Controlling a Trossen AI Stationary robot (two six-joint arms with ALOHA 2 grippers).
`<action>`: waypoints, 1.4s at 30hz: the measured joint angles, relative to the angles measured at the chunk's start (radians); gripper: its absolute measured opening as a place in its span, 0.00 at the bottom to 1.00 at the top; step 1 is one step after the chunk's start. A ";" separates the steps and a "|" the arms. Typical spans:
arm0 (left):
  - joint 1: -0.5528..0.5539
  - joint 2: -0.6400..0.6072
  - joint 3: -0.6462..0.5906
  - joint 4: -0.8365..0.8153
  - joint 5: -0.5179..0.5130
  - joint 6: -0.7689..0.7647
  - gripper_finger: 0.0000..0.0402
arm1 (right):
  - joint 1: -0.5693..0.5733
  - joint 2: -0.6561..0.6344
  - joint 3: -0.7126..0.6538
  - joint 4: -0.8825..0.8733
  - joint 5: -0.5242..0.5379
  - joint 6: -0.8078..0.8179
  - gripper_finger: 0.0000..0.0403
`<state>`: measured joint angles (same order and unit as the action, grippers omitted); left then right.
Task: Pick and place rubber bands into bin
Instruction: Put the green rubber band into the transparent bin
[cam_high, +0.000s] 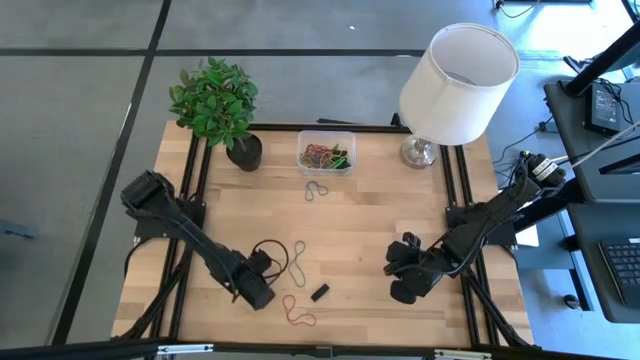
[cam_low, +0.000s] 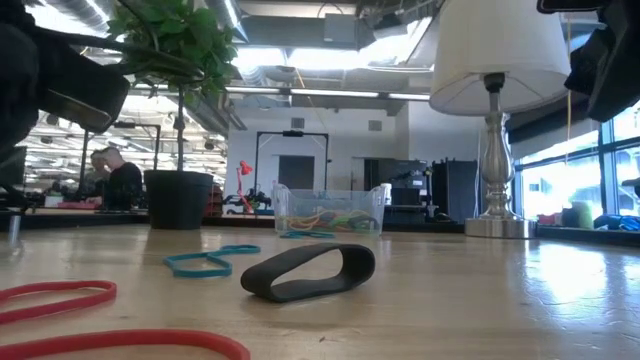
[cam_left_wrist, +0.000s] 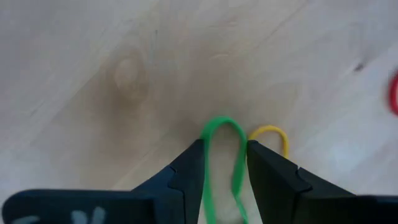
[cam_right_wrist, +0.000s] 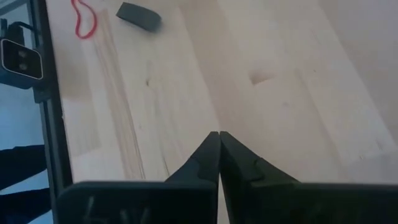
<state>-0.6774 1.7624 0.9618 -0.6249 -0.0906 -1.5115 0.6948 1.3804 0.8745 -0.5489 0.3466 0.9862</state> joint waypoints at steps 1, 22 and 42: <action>-0.004 0.021 0.019 -0.031 -0.004 -0.015 0.29 | 0.001 0.000 0.000 -0.002 0.000 0.000 0.02; 0.034 0.091 0.295 -0.389 -0.127 0.003 0.00 | 0.002 0.000 0.000 -0.003 0.000 -0.082 0.02; 0.255 0.087 0.484 -0.458 -0.153 0.462 0.09 | 0.001 0.000 0.000 -0.011 0.000 -0.066 0.02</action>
<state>-0.4220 1.8496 1.4456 -1.0824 -0.2440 -1.0494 0.6960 1.3804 0.8745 -0.5598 0.3470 0.9199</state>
